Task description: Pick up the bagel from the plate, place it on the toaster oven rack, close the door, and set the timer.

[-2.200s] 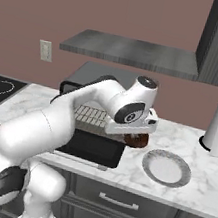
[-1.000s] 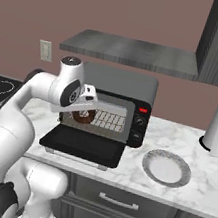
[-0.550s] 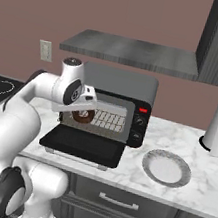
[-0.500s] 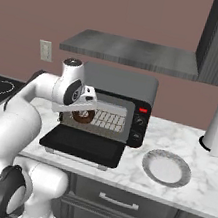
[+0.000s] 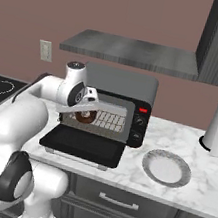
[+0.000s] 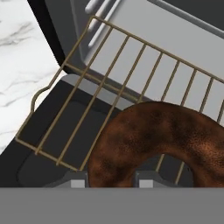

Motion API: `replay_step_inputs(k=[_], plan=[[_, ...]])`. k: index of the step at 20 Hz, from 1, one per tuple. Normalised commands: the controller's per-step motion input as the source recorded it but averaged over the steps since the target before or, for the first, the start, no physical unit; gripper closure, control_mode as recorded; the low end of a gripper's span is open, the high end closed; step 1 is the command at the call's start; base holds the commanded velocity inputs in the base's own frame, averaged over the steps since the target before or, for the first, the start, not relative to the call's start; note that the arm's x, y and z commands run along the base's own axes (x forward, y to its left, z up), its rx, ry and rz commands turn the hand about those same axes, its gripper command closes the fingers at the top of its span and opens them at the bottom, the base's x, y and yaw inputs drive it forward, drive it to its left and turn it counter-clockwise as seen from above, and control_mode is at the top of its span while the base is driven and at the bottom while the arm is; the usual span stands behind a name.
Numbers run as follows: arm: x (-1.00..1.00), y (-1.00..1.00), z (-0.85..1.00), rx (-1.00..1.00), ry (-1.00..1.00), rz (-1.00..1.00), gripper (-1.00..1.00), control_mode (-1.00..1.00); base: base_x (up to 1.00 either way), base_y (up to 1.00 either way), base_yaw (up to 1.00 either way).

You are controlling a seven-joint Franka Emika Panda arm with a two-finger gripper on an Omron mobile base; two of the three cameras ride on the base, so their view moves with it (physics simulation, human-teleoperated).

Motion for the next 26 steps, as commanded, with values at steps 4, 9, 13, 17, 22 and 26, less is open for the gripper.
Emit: replay_step_inputs(k=[4, 9, 13, 17, 22, 26], plan=[[0.16, 0.02, -0.21, 0.00, 0.00, 0.00, 1.00, -1.00, 0.00, 0.00, 0.00], [0.17, 0.00, -0.17, 0.00, 0.00, 0.00, 1.00, -1.00, 0.00, 0.00, 0.00], [0.07, 0.00, -0.16, 0.00, 0.00, 0.00, 1.00, -1.00, 0.00, 0.00, 0.00], [0.00, 0.00, -0.11, 0.00, 0.00, 0.00, 1.00, -1.00, 0.00, 0.00, 0.00], [0.02, 0.00, -0.12, 0.00, 0.00, 0.00, 1.00, -1.00, 0.00, 0.00, 0.00], [0.12, 0.00, -0.11, 0.00, 0.00, 0.00, -1.00, -1.00, 0.00, 0.00, 0.00]])
